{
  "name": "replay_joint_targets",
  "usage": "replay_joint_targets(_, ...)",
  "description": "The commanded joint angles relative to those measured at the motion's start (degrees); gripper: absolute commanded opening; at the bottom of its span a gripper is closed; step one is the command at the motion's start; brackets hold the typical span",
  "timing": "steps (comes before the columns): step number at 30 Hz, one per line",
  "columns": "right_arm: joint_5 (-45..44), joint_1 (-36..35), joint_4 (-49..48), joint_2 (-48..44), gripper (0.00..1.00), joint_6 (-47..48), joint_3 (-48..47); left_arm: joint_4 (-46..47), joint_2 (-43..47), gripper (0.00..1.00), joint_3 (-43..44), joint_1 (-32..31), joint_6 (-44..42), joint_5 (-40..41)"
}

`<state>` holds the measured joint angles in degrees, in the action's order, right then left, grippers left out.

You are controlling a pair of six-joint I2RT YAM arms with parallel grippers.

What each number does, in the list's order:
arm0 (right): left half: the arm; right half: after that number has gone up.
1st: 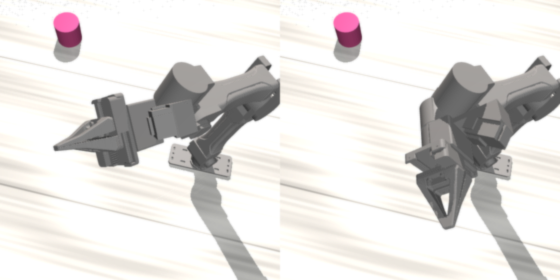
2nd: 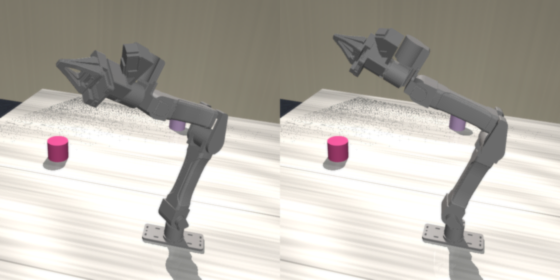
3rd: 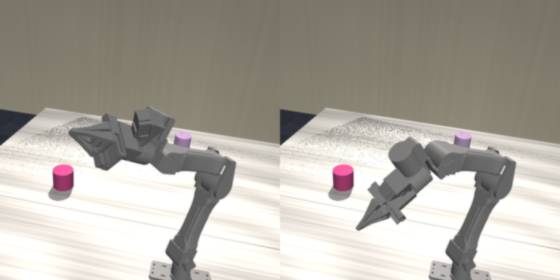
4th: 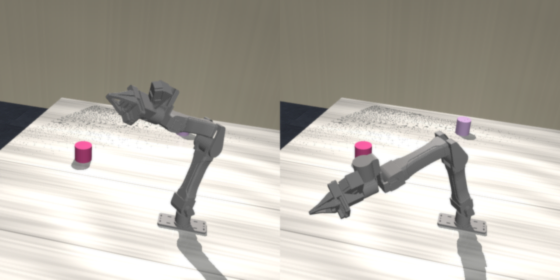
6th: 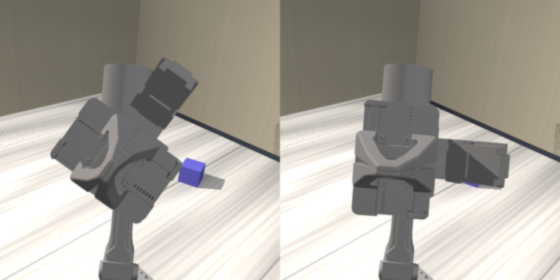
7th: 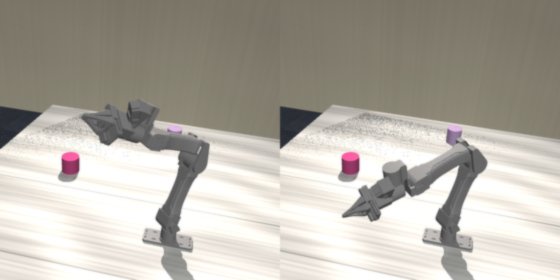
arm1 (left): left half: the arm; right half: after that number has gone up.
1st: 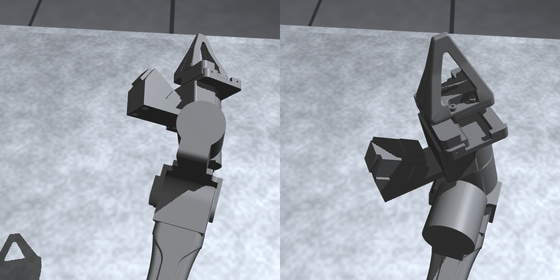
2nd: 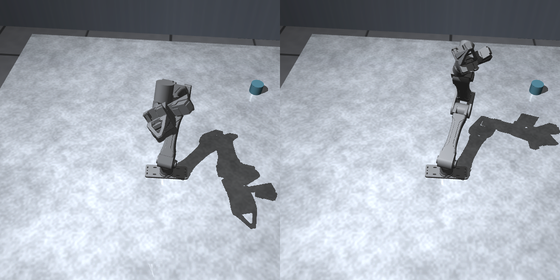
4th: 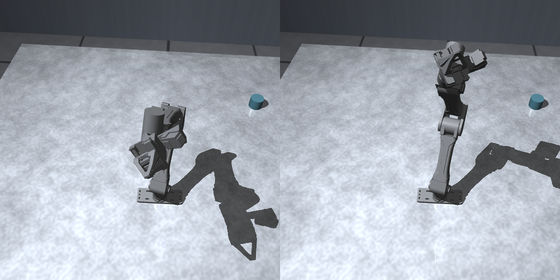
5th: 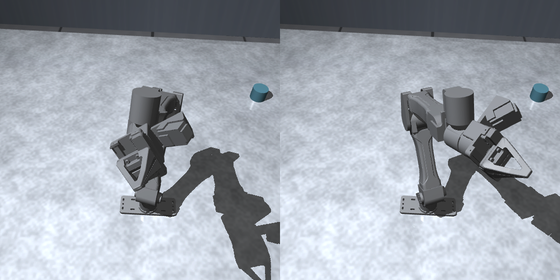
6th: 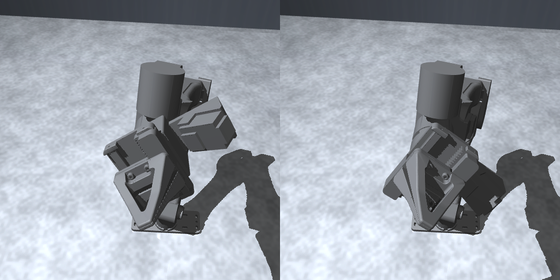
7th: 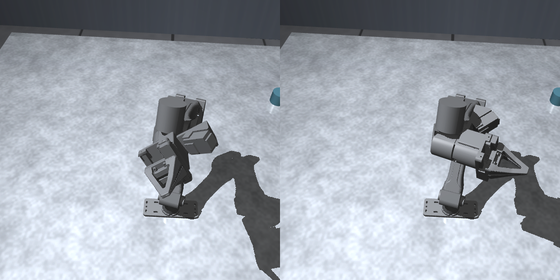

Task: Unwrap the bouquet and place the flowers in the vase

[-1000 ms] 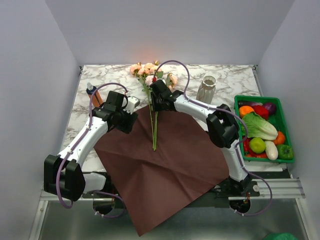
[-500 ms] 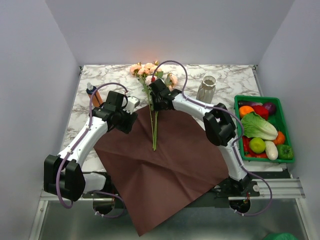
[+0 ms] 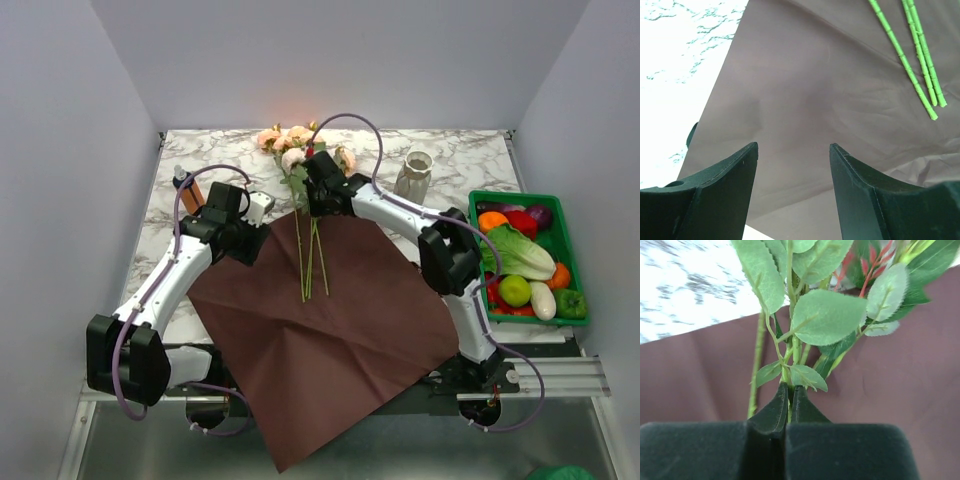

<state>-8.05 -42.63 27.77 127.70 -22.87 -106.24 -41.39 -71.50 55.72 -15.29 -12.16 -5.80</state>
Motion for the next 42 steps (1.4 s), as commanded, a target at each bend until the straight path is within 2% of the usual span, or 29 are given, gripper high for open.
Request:
replay_joint_targets(1,-0.2,0.1,-1.8,-11.2,0.01,1.0,0.2,1.0,-0.5,0.68,0.2,1.2,-0.8,0.9)
replay_joint_targets(8,-4.3,0.1,-5.6,-23.5,0.01,5.7,1.6,-0.6,-0.6,0.68,2.5,3.2,-0.2,-1.3)
replay_joint_targets(10,-8.4,0.1,-8.2,-27.1,0.0,8.7,3.7,-1.3,-0.9,0.72,3.1,4.3,-0.2,-1.8)
replay_joint_targets(11,-10.5,0.2,-11.7,-30.6,0.01,12.3,4.4,-1.5,-0.8,0.75,3.3,4.8,-0.2,-2.6)
replay_joint_targets(13,-15.5,0.3,-16.4,-33.8,0.01,16.3,6.6,-1.8,-0.7,0.94,3.6,6.1,-0.2,-3.2)
replay_joint_targets(14,-20.9,0.8,-23.0,-35.5,0.01,20.4,9.4,-1.8,-0.5,0.99,3.7,6.5,-0.2,-3.6)
replay_joint_targets(16,-28.1,1.8,-30.9,-39.3,0.01,24.7,12.3,-2.2,-0.4,0.99,3.8,7.8,-0.7,-5.7)
replay_joint_targets(17,-29.5,3.4,-40.2,-40.4,0.01,29.0,16.5,-2.5,-0.4,0.99,4.0,8.2,-1.0,-6.3)
replay_joint_targets(19,-30.6,5.3,-50.8,-43.9,0.01,33.5,21.6,-3.2,-0.8,0.99,4.7,9.2,-1.2,-8.0)
replay_joint_targets(20,-30.4,7.1,-60.0,-44.8,0.01,37.4,23.7,-3.3,-0.9,0.99,5.1,9.7,-1.5,-8.5)
replay_joint_targets(23,-29.8,10.4,-67.6,-46.2,0.01,41.2,26.8,-4.1,-2.1,0.99,6.1,11.0,-1.4,-10.3)
replay_joint_targets(29,-27.8,14.9,-69.6,-45.4,0.01,42.4,25.4,-4.8,-2.7,0.99,6.8,11.5,-1.9,-11.1)
replay_joint_targets(34,-27.1,15.8,-70.7,-44.3,0.01,44.3,25.8,-5.1,-2.3,0.99,6.8,11.5,-2.5,-11.6)
replay_joint_targets(42,-27.5,15.8,-72.9,-45.2,0.01,43.1,35.6,-5.5,-2.1,0.99,7.0,11.5,-2.8,-12.2)
